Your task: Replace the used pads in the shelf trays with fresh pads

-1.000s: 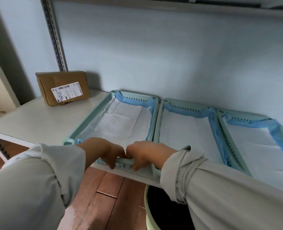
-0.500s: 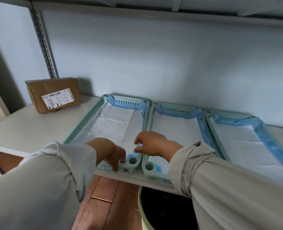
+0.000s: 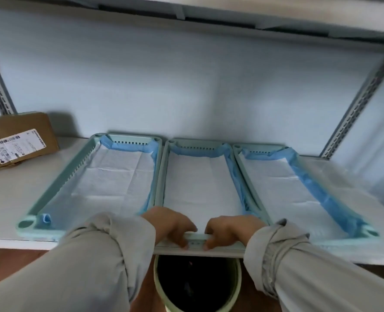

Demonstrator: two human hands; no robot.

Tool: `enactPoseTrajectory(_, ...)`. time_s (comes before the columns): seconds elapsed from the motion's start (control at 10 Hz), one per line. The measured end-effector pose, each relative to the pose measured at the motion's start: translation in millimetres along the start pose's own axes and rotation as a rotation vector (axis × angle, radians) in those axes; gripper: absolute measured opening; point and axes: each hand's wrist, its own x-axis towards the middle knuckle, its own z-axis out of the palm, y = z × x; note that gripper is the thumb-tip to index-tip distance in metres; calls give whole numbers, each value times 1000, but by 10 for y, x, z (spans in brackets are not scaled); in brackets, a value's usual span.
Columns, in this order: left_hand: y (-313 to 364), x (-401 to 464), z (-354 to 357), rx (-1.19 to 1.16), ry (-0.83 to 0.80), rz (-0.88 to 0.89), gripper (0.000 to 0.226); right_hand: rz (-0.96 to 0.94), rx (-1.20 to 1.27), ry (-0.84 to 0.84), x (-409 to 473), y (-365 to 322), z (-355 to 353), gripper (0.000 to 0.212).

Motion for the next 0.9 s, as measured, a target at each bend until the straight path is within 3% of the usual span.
enactPoseTrajectory(0.1,120,54,53,-11,-3,20,49,-27,-24,49,-16,40,60,50)
enactPoseTrajectory(0.7,255,114,-47,-77,-39,-28,46,-50,-27,55,-42,192,46,49)
enactPoseTrajectory(0.9,211,86,-129,-49,17,-81,59,-27,1,143,-268,200,-183,48)
